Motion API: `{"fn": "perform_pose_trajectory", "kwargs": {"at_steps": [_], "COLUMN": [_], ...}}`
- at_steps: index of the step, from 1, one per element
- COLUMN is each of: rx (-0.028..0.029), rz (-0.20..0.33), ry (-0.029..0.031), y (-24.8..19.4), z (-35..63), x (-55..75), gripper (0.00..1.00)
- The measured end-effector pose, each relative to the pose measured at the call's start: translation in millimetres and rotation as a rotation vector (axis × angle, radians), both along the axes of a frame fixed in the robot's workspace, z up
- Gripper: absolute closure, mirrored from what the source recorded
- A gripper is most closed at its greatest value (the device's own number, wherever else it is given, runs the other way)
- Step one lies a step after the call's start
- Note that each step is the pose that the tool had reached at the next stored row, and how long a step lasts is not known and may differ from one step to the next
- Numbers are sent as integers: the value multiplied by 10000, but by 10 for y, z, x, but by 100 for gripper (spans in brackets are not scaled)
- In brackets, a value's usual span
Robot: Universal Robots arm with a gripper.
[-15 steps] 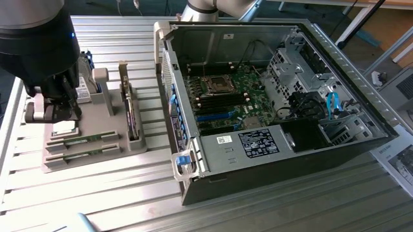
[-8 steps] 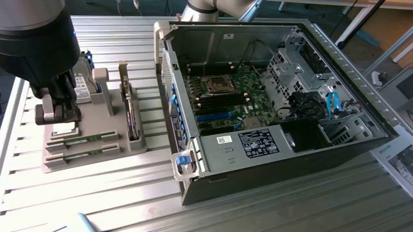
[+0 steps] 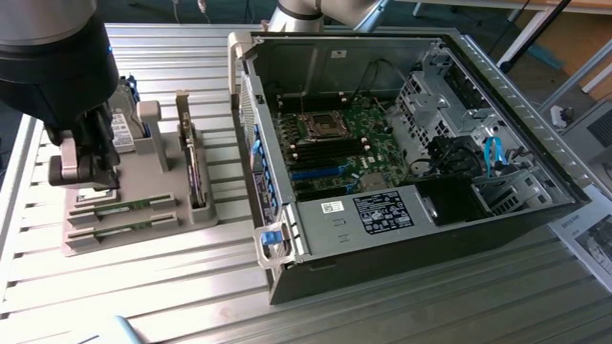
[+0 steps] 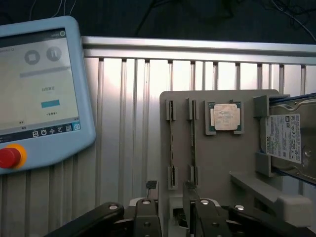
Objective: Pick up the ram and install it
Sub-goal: 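Pick up the ram and move it above insertion slot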
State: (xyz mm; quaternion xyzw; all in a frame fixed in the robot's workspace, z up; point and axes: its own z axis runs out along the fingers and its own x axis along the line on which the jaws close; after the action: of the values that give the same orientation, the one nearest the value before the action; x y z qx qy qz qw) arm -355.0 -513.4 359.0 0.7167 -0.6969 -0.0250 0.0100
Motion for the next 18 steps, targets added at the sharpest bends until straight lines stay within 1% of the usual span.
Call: {"fn": "perform_pose_trajectory", "kwargs": {"at_steps": [1, 2, 3, 4, 6, 7, 8, 13, 15, 18], "rx": [1, 2, 1, 0, 1, 1, 2, 2, 2, 1], "rz": [0, 0, -2, 0, -2, -3, -3, -1, -2, -1], "ry": [0, 0, -8, -91, -317, -402, -422, -422, -422, -421], "y": [0, 0, 0, 0, 0, 1, 0, 0, 0, 0], "z": [0, 0, 1, 1, -3, -4, -5, -18, -85, -154], "x": [0, 0, -6, -44, -120, -149, -156, -157, -158, -158], "gripper": [64, 58, 58, 58, 58, 58, 58, 58, 58, 58]}}
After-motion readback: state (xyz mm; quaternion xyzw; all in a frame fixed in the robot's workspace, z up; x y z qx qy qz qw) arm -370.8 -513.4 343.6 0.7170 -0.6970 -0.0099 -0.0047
